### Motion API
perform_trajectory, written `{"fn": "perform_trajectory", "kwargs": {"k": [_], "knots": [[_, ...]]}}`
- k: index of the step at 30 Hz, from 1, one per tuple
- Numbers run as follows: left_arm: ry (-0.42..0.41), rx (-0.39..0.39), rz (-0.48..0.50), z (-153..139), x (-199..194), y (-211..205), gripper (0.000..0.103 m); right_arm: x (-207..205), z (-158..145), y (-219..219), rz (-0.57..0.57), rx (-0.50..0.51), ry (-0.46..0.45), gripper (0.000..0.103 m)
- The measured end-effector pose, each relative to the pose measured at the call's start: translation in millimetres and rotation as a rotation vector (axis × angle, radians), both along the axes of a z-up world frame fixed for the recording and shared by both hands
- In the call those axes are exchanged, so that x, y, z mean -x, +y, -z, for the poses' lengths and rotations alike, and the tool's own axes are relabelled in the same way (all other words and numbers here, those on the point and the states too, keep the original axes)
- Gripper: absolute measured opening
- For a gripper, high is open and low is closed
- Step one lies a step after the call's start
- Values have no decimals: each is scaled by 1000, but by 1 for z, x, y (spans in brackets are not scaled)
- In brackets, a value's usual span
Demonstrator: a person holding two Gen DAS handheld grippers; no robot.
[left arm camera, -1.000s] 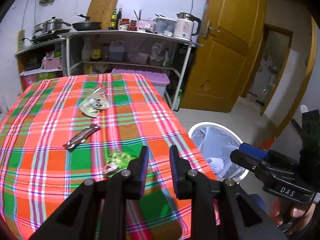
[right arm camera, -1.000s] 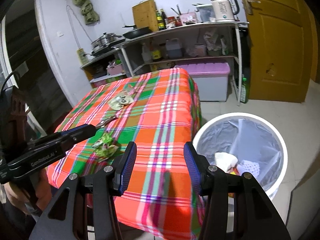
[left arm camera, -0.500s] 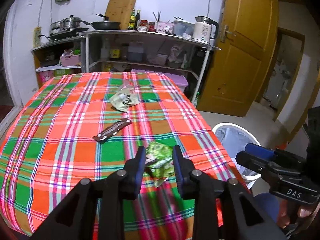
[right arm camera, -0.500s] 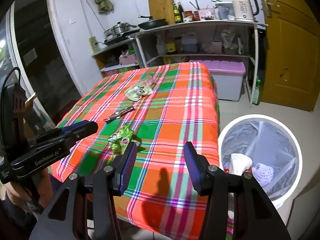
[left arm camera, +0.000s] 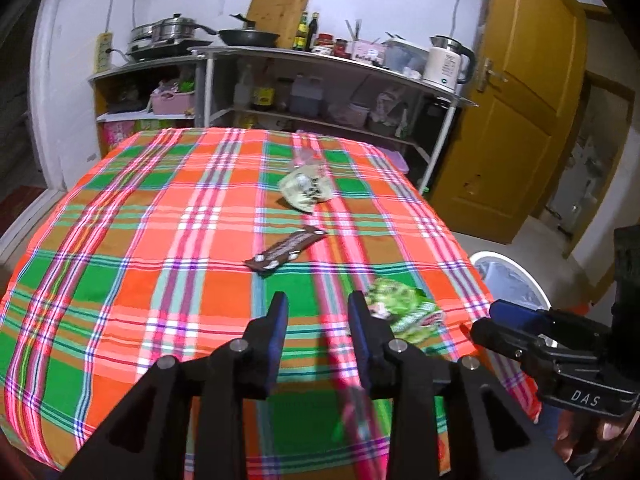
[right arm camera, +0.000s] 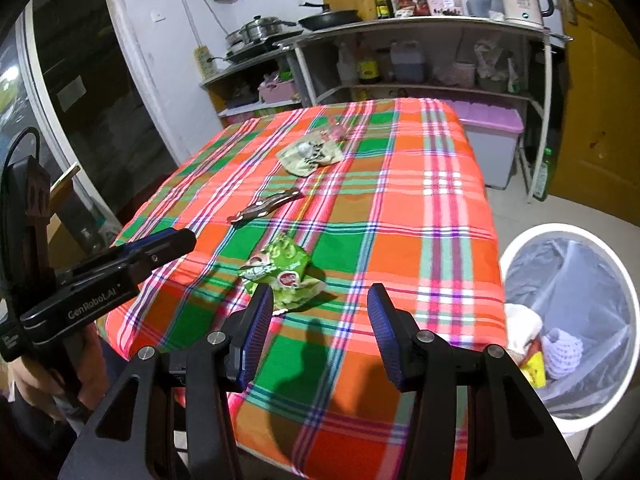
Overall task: Collect trash
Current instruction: 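Grasp the brown chocolate bar with the left tool while the right tool grasps the green wrapper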
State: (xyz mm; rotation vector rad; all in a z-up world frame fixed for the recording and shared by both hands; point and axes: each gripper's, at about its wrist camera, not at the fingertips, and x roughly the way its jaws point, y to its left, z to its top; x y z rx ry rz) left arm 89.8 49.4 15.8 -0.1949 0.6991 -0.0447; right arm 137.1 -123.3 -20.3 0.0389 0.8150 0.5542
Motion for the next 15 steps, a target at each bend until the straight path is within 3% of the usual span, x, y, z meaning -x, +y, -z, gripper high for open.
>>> {"fn": "perform_trajectory", "kwargs": {"k": [15], "knots": [[22,37,-25,10,-17,28,49,-29,16,43,-159,89,-23,56]]}}
